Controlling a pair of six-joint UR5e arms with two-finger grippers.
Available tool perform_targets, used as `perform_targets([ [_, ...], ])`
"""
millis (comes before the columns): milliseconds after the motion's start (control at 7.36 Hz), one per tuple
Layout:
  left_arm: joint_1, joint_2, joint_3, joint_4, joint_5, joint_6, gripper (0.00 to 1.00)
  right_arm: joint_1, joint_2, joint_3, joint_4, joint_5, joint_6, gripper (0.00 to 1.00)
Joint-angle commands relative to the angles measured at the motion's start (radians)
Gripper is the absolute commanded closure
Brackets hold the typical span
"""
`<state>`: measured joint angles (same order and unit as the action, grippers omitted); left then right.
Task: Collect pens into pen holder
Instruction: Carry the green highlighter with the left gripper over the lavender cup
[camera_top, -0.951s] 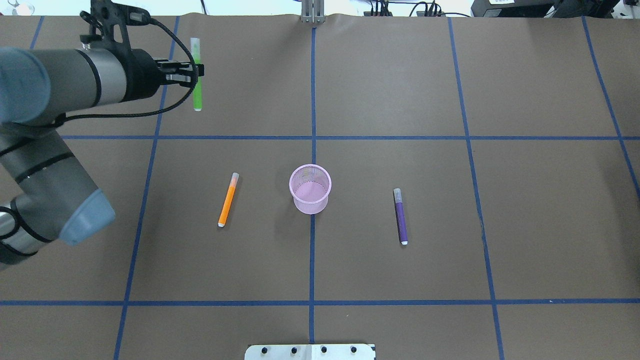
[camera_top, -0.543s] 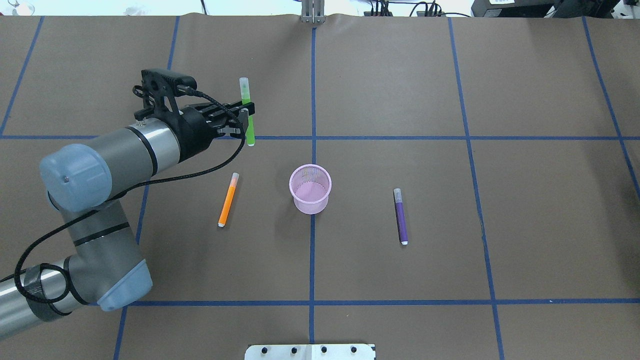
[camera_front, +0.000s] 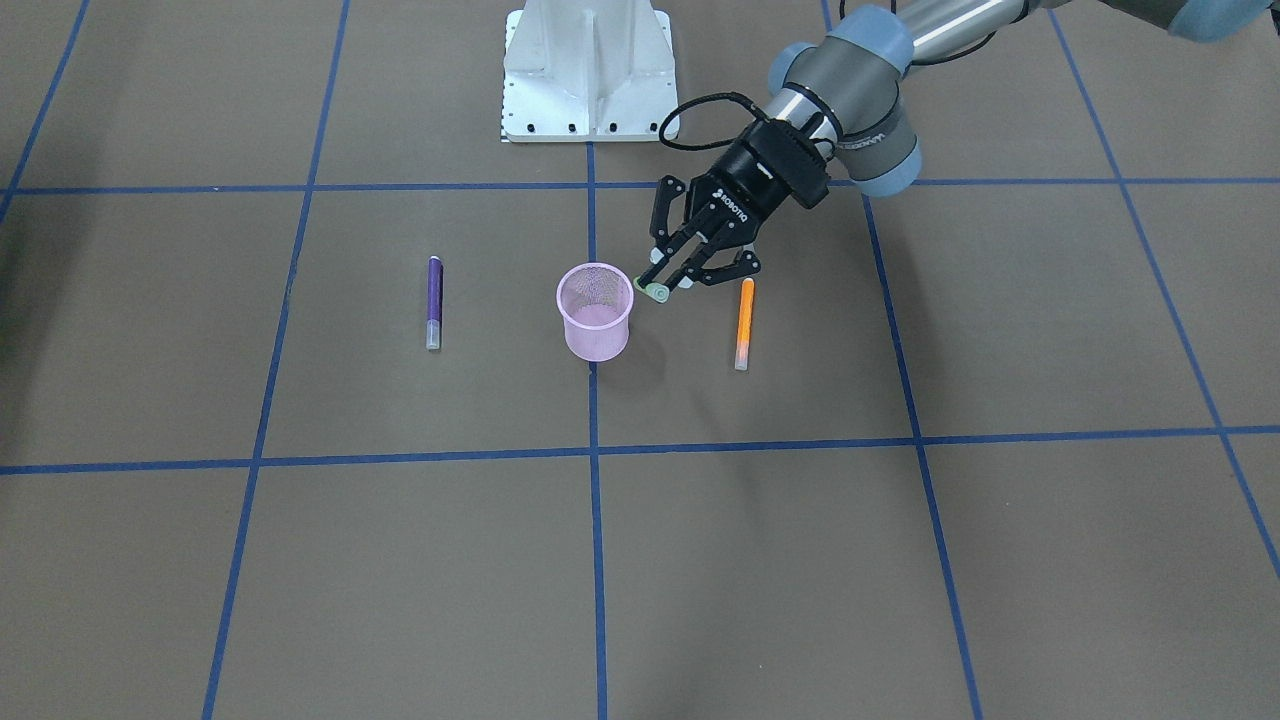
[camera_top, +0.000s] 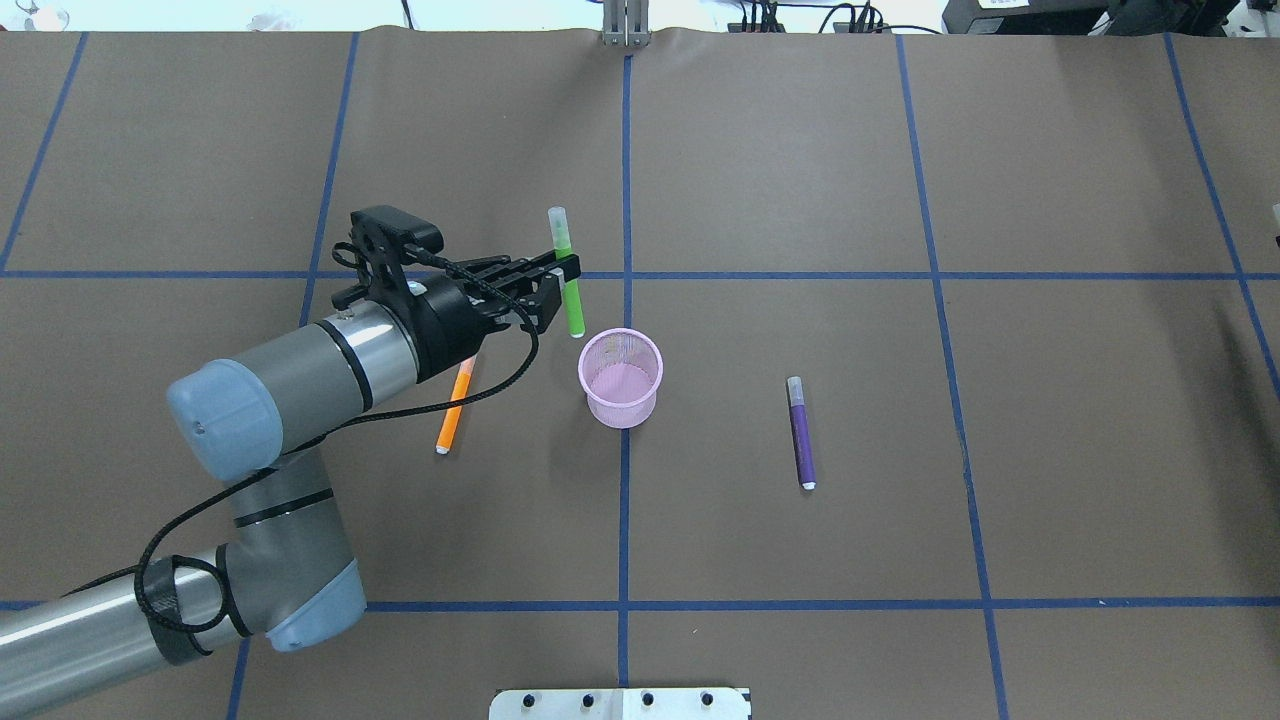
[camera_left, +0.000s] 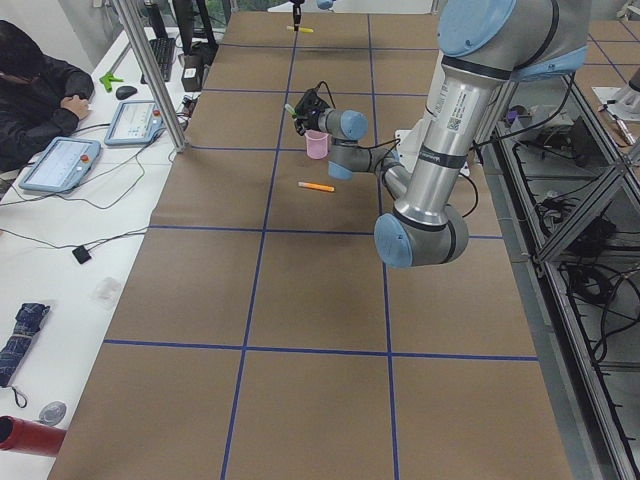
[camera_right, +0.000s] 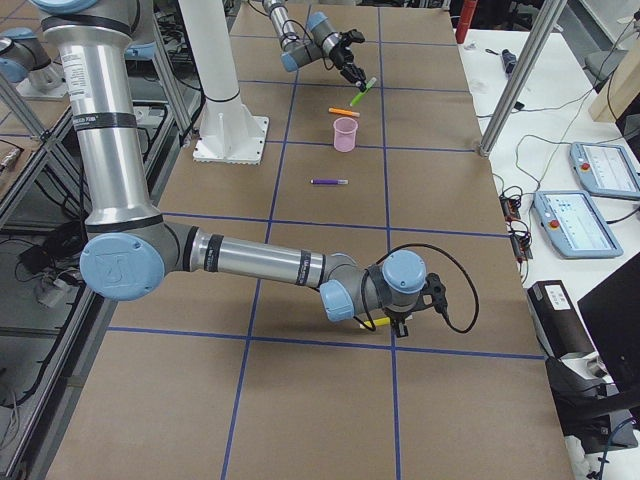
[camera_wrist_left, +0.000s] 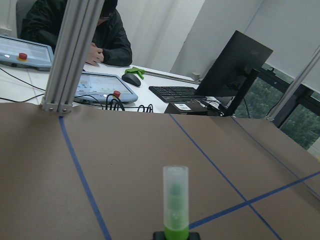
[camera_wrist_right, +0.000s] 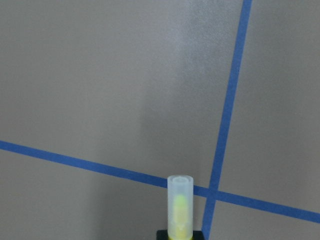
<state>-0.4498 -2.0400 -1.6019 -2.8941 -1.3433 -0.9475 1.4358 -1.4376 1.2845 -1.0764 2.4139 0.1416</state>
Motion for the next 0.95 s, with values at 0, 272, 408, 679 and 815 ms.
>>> perform_targets([
  [0,0.045,-0.058,0.086,-0.057,0.044,0.000,1.00,0.000,0.005,0.024,-0.001,0.011,0.003,1.00],
  [272,0.048,-0.060,0.140,-0.094,0.052,0.000,1.00,0.000,0.005,0.059,0.000,0.011,0.003,1.00],
  [408,0.049,-0.060,0.155,-0.099,0.053,0.001,1.00,0.000,0.005,0.076,-0.001,0.013,0.007,1.00],
  [679,0.057,-0.062,0.161,-0.097,0.052,0.003,0.73,0.000,0.011,0.093,0.001,0.036,0.007,1.00],
  [815,0.068,-0.060,0.168,-0.097,0.052,0.003,0.62,0.000,0.012,0.110,0.001,0.037,0.009,1.00],
])
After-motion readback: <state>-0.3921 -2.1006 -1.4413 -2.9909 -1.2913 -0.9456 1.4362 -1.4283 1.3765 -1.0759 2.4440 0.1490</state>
